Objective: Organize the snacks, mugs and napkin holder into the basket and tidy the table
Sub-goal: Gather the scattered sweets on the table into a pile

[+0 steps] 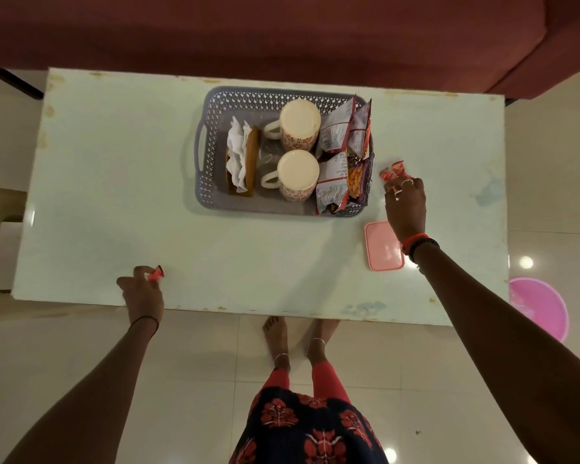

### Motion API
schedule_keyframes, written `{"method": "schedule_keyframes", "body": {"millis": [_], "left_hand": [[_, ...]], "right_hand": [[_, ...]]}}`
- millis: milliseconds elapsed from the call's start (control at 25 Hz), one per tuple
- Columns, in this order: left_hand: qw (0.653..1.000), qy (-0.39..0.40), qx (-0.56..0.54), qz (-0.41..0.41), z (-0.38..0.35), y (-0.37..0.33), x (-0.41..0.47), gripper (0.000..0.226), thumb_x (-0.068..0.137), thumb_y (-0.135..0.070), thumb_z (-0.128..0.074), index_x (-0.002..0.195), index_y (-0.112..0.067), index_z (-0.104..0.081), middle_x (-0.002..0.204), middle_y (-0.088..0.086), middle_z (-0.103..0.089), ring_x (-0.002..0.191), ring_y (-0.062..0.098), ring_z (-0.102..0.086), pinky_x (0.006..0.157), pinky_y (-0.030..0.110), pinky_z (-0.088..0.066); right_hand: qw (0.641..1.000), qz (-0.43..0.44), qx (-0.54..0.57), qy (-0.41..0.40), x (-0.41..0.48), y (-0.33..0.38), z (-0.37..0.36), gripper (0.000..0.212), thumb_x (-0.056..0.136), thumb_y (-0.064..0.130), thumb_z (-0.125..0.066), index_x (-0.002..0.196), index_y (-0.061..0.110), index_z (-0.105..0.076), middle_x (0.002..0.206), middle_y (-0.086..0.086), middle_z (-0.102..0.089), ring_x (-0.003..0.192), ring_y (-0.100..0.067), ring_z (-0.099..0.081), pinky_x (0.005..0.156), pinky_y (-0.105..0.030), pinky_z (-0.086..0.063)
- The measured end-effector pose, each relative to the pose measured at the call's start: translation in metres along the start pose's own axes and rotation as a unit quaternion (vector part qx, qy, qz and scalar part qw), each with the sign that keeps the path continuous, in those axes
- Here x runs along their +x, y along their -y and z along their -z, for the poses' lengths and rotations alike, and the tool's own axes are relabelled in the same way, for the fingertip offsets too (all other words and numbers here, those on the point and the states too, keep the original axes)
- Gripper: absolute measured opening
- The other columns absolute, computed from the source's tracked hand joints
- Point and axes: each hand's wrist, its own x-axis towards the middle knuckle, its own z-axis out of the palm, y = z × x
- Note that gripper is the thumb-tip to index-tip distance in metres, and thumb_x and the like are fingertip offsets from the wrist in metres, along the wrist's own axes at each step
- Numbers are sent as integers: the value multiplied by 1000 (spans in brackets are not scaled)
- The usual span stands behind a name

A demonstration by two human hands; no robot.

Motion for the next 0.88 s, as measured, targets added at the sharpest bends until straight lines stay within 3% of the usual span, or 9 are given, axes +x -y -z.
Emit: {"method": "schedule_keyframes", "body": {"millis": [160,320,480,600,760,880], "left_hand": [[997,-21,-66,-36,6,-16,0,21,94,-8,-48,114,-3,-55,118,32,-46,95,38,-52,89,43,-43],[979,-43,-164,-110,10,-78,-17,22,95,-24,-51,110,-10,-58,111,22,-54,77,13,-50,77,26,-45],[949,21,-226,-218,-1,-153,-64,21,94,-28,-53,110,-15,-61,105,9,-54,83,5,-57,67,5,-44],[910,105,-253,-310,-19,-212,-107,17,93,-24,-55,107,-16,-61,104,2,-54,81,-4,-57,65,1,-42],[867,193,-250,-386,-47,-288,-146,22,93,-22,-54,112,-11,-60,114,9,-56,91,9,-60,73,2,-44],[858,213,-204,-421,-70,-339,-155,25,94,-22,-52,113,-8,-58,114,13,-55,91,16,-60,74,9,-48]], "right_hand": [[1000,-29,1,-7,2,3,2,24,90,8,-51,110,0,-62,124,-19,-53,106,-35,-58,92,-40,-51],[998,-60,15,-17,3,11,7,27,90,7,-48,112,-1,-62,121,-19,-54,107,-34,-58,92,-34,-46],[996,-80,36,-20,9,15,18,27,89,3,-46,109,2,-64,117,-19,-57,105,-33,-58,87,-27,-43],[995,-84,39,-22,16,13,27,27,89,2,-44,108,4,-64,115,-18,-61,103,-29,-60,79,-20,-38],[994,-96,57,-21,22,0,43,26,89,2,-43,101,3,-65,110,-16,-64,99,-29,-61,80,-25,-43],[992,-110,59,-28,19,-16,51,26,89,-1,-41,99,4,-65,108,-15,-66,97,-27,-61,75,-22,-42]]}}
